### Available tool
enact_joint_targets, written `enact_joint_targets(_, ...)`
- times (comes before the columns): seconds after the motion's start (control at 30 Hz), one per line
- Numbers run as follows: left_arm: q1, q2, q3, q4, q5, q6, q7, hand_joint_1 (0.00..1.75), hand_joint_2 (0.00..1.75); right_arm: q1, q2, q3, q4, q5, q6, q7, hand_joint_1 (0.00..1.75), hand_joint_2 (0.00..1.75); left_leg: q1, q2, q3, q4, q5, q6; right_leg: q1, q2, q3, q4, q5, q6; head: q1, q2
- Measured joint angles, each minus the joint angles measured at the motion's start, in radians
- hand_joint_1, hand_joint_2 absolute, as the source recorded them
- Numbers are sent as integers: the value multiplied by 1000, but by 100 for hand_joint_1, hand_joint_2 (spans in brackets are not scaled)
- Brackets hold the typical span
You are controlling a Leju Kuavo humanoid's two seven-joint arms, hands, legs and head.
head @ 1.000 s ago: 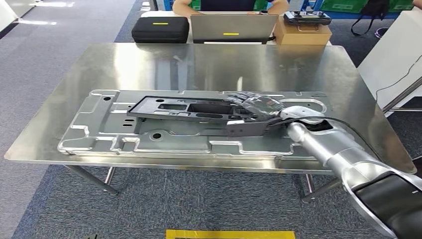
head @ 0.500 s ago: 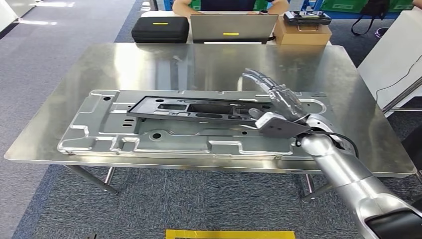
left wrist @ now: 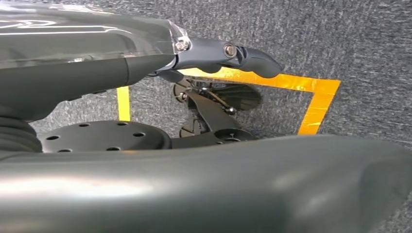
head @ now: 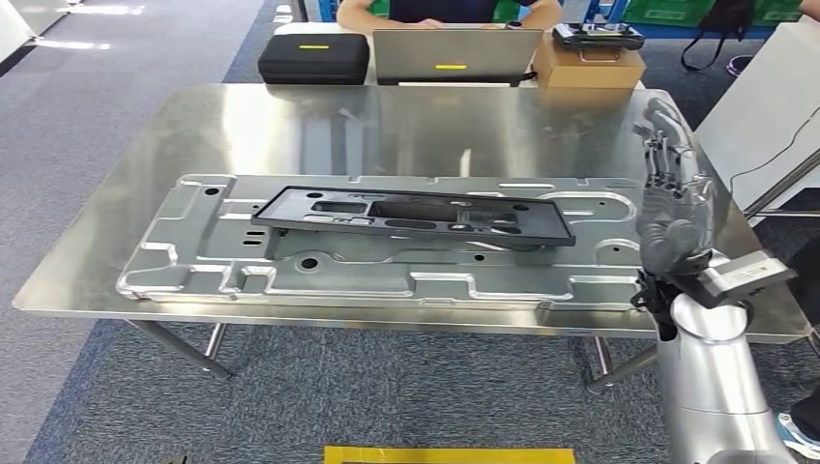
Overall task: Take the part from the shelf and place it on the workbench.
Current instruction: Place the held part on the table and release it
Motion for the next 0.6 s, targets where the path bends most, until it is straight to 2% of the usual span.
enact_joint_targets(0.1,0,1,5,0,0,1,0,0,0,27,19,-48,-25,-7,30,-21,0,0,-1,0,1,-4,9,12,-1,2,4,-6,8,13,0,0)
enact_joint_targets(0.17,-1,2,7,0,-1,3,0,0,0,43,28,-76,-41,-15,49,-32,0,0,5,4,6,-24,26,27,2,3,0,6,-11,19,0,0)
enact_joint_targets(0.2,-2,2,8,0,-3,5,0,0,0,52,31,-89,-47,-22,62,-34,0,0,8,6,7,-34,34,34,4,3,-12,37,-37,19,1,0)
enact_joint_targets(0.27,0,2,9,0,-6,9,0,0,0,73,40,-111,-59,-37,88,-36,0,0,10,9,3,-37,41,38,3,3,-54,153,-107,19,1,0)
enact_joint_targets(0.3,2,2,10,0,-7,11,0,0,0,86,45,-119,-65,-44,99,-36,0,0,11,10,0,-36,42,37,2,3,-74,210,-131,21,1,0)
enact_joint_targets(0.33,4,2,11,0,-8,12,1,0,0,98,50,-124,-72,-49,108,-36,0,0,11,10,-3,-34,43,36,1,3,-82,242,-139,24,1,0)
enact_joint_targets(0.37,5,2,12,0,-9,14,1,0,0,109,55,-128,-79,-53,116,-36,0,0,13,11,-5,-32,44,34,0,2,-71,235,-126,28,1,0)
enact_joint_targets(0.4,5,2,12,0,-9,16,2,0,0,118,61,-130,-88,-58,122,-36,0,0,15,11,-7,-29,45,31,-2,1,-41,188,-98,33,1,0)
enact_joint_targets(0.47,4,4,13,0,-13,21,3,0,0,132,73,-131,-107,-64,130,-36,0,0,18,11,-13,-19,44,19,-4,0,38,50,-46,38,1,0)
enact_joint_targets(0.5,4,6,13,0,-16,23,4,0,0,138,79,-131,-117,-68,134,-36,0,0,18,10,-16,-15,44,12,-3,1,61,6,-33,35,1,0)
enact_joint_targets(0.53,4,9,14,0,-18,25,5,0,0,145,86,-131,-126,-72,138,-37,0,0,16,9,-20,-11,45,5,-2,3,69,-15,-31,28,1,0)
enact_joint_targets(0.6,6,13,14,0,-23,28,8,0,0,160,99,-130,-144,-81,144,-37,0,0,16,6,-26,-9,52,-8,1,5,61,-13,-29,8,0,0)
